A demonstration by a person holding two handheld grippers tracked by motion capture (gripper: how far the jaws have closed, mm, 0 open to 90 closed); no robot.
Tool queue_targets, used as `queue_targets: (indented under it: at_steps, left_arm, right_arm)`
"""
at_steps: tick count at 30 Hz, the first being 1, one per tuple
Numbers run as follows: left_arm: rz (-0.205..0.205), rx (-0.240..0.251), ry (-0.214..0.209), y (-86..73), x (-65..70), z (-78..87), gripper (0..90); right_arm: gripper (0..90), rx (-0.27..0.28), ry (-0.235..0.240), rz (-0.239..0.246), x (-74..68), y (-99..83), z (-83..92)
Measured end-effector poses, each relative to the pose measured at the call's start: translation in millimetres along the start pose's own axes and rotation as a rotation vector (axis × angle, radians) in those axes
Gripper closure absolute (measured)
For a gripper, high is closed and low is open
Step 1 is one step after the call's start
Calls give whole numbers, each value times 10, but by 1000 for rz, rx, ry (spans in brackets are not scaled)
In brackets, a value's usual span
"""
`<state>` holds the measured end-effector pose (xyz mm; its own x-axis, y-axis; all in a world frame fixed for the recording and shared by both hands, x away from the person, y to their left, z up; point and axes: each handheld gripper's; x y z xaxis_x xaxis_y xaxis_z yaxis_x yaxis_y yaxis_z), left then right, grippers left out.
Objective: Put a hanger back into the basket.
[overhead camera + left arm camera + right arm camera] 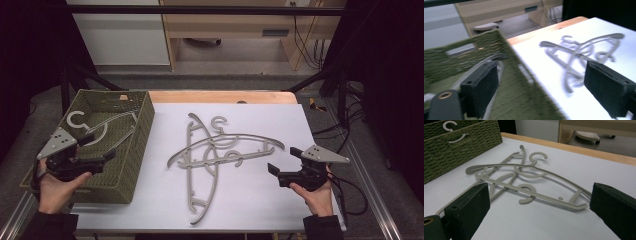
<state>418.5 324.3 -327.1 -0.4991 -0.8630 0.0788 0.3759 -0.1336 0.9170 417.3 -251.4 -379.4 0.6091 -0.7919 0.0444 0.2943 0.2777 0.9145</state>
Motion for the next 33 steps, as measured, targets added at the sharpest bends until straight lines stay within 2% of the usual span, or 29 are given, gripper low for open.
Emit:
queue_targets:
  at_steps: [5,11,18,26,28,33]
  left_arm:
    - [-40,-17,-54,-47,268,-139,86]
    - [-76,-31,-106,-36,517,-306,69]
    - [-92,-57,-148,6,691,-528,72]
    - [-96,-97,-188,80,881,-887,100]
    - [-111,-117,-179,92,930,-986,106]
    - [-102,-145,-183,115,993,-1231,120]
  right_arm:
    - [32,6,0,0,13,6,16]
    - [32,6,3,3,12,5,15]
    - [32,10,5,-1,9,6,23]
    - [32,9,14,6,1,3,20]
    - [32,10,16,5,-4,5,18]
    - [32,9,20,6,-9,5,5]
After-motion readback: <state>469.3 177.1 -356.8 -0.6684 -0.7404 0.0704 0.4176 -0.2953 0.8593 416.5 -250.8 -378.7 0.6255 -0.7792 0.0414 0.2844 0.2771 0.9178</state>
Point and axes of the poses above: each handheld gripper's, and its own axes: z roughly backward along the jaws, y roughly out of its top, x roughly to its right, and after that the axes turned 8 degrees about z, right-handed
